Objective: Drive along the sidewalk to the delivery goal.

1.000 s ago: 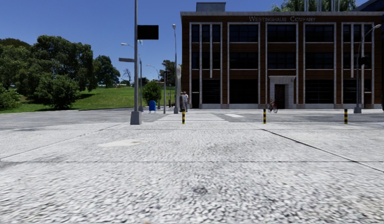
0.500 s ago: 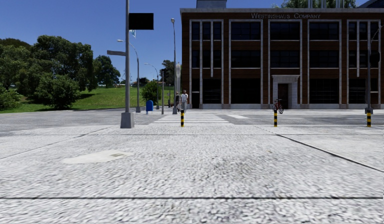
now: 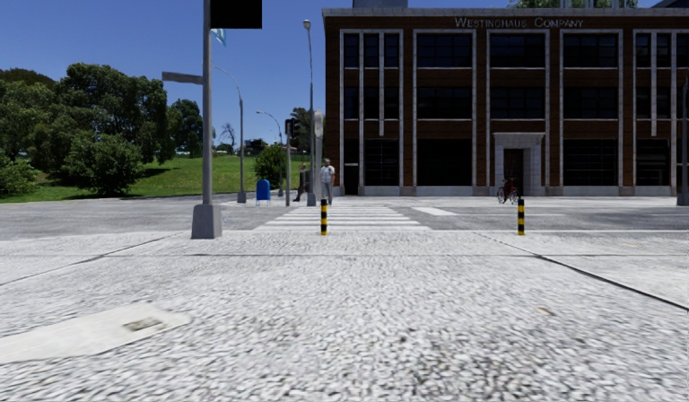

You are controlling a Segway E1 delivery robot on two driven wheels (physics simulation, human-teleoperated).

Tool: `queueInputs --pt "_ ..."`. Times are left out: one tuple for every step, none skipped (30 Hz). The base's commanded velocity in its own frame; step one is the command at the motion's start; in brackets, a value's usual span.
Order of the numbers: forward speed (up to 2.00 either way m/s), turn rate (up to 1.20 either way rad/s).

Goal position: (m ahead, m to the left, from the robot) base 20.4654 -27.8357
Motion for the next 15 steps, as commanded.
queueInputs --pt "2.00 0.00" --pt "2.00 0.00" --pt "2.00 0.00" --pt "2.00 0.00" --pt "2.00 0.00" --pt "2.00 0.00" --pt "2.00 0.00" --pt "2.00 0.00" --pt "2.00 0.00" --pt "2.00 0.00" --pt "2.00 0.00" --pt "2.00 0.00" --pt "2.00 0.00" --pt "2.00 0.00" --pt "2.00 0.00"
